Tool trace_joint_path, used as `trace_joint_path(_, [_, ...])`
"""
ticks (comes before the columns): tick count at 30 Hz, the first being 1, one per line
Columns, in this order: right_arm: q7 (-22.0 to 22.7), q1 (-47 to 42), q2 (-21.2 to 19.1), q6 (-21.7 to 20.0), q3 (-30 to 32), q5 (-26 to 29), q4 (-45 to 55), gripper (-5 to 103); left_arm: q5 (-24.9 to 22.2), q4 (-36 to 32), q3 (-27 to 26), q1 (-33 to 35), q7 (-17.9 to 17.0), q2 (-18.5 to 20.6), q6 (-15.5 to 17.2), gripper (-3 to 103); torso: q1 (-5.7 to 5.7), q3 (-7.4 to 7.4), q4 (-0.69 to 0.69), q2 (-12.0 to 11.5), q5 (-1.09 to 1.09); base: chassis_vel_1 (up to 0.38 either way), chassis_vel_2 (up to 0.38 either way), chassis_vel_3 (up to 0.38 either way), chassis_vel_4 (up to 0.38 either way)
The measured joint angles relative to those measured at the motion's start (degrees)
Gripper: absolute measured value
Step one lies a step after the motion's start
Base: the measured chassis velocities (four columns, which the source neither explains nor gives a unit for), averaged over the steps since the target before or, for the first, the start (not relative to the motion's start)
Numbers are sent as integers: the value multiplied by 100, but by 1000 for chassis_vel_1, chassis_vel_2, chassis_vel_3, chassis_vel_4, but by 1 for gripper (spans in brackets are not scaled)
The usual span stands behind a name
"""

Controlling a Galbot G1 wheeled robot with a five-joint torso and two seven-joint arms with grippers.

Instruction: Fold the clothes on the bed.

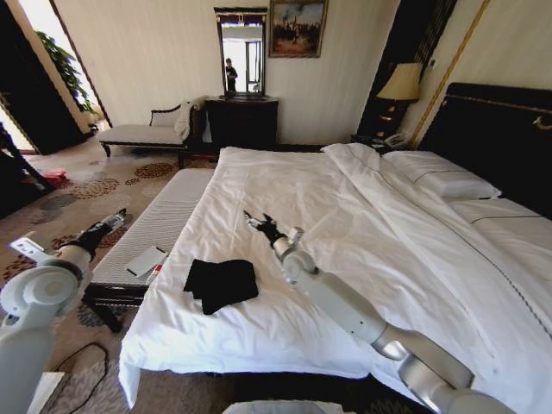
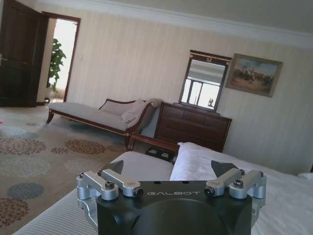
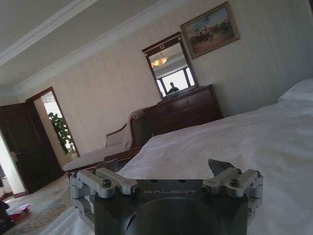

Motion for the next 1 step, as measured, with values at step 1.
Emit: trace_joint_path(1, [4,-166,-208,-3,225,-19,122,100,94,-16,-25,186,84,20,-83,100,0,0,1,0,2,0,0,0,0])
